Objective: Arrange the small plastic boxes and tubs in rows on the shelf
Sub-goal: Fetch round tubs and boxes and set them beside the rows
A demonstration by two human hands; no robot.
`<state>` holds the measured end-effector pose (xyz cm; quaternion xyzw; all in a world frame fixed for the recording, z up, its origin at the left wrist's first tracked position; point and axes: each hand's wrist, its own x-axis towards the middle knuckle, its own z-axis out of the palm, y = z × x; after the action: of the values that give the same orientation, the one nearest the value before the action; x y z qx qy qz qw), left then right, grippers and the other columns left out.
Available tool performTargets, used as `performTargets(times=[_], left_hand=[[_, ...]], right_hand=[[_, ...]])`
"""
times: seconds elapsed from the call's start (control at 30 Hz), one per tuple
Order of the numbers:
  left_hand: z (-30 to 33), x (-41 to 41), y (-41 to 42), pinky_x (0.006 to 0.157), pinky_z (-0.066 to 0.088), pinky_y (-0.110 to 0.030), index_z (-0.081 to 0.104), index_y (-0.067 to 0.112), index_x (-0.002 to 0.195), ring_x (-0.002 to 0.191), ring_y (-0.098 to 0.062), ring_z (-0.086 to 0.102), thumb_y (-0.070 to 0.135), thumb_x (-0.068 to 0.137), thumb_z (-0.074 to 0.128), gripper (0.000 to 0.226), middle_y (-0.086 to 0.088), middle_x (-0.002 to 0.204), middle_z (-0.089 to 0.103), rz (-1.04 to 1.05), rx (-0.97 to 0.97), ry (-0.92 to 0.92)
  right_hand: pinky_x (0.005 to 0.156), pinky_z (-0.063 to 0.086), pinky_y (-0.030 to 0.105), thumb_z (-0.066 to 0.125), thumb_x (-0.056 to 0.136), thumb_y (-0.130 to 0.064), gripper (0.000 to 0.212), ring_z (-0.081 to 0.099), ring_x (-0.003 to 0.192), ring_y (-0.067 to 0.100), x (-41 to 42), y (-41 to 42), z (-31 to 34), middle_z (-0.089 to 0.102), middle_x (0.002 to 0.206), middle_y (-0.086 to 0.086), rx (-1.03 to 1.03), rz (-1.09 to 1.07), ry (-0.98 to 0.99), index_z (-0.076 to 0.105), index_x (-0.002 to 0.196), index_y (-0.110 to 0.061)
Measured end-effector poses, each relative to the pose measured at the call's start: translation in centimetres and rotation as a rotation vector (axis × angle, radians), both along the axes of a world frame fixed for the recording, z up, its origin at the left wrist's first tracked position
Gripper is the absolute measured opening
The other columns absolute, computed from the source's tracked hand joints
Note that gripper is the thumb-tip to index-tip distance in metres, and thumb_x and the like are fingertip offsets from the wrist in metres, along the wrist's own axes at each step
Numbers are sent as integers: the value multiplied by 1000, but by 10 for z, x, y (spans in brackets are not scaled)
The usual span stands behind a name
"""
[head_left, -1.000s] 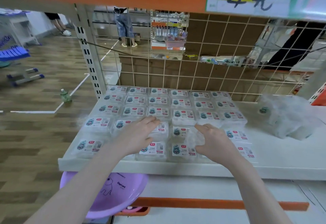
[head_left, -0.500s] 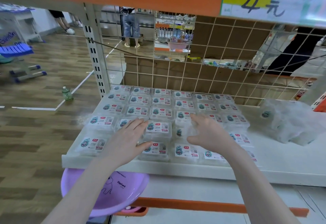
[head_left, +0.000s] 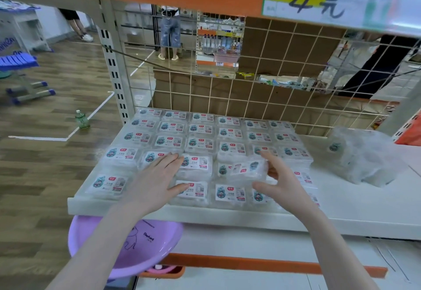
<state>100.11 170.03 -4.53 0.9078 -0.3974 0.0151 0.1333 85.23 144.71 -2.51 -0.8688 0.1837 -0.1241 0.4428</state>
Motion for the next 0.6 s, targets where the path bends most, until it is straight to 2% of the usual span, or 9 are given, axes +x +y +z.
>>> performTargets(times=[0.1, 0.2, 0.3, 0.37, 0.43, 0.6], left_hand=[[-1, -1, -1, 113, 3, -21, 14, 24, 151, 145, -8, 6, 57, 91, 41, 73, 9, 158, 9, 7, 20, -14], [-1, -2, -1, 114, 6, -23, 13, 23, 151, 145, -9, 6, 57, 91, 42, 74, 8, 158, 9, 11, 37, -25], [-1, -3, -2, 114, 4, -21, 13, 23, 151, 145, -8, 5, 57, 91, 42, 75, 8, 158, 8, 12, 35, -21], [-1, -3, -1, 114, 3, -21, 12, 24, 151, 145, -8, 4, 57, 91, 42, 75, 8, 158, 8, 11, 31, -12], [-1, -3, -1, 114, 4, -21, 13, 24, 151, 145, -8, 5, 57, 91, 43, 75, 8, 158, 8, 11, 29, -8], [-2, -1, 0, 114, 5, -21, 13, 23, 151, 145, -8, 5, 58, 90, 43, 76, 9, 158, 8, 2, 33, -12]], right_hand=[[88, 35, 18, 75, 75, -20, 73, 42, 114, 6, -10, -5, -9, 44, 121, -12, -166, -9, 90, 40, 139, -21], [94, 34, 19, 74, 76, -22, 74, 42, 121, 14, -11, -7, -13, 44, 130, -3, -305, 7, 138, 39, 140, -12], [102, 32, 20, 73, 77, -19, 74, 39, 126, 15, -10, -6, -12, 42, 139, -1, -353, 29, 120, 38, 141, -9], [99, 27, 15, 72, 78, -21, 73, 37, 128, 13, -10, -6, -10, 41, 140, -2, -395, 42, 118, 37, 142, -13], [99, 29, 20, 71, 79, -29, 75, 38, 128, 14, -11, -5, -7, 42, 140, -4, -459, 49, 142, 34, 144, -19], [100, 33, 27, 62, 73, -64, 89, 37, 126, 16, -16, 5, 1, 42, 139, -6, -728, 139, 237, 25, 146, -29]])
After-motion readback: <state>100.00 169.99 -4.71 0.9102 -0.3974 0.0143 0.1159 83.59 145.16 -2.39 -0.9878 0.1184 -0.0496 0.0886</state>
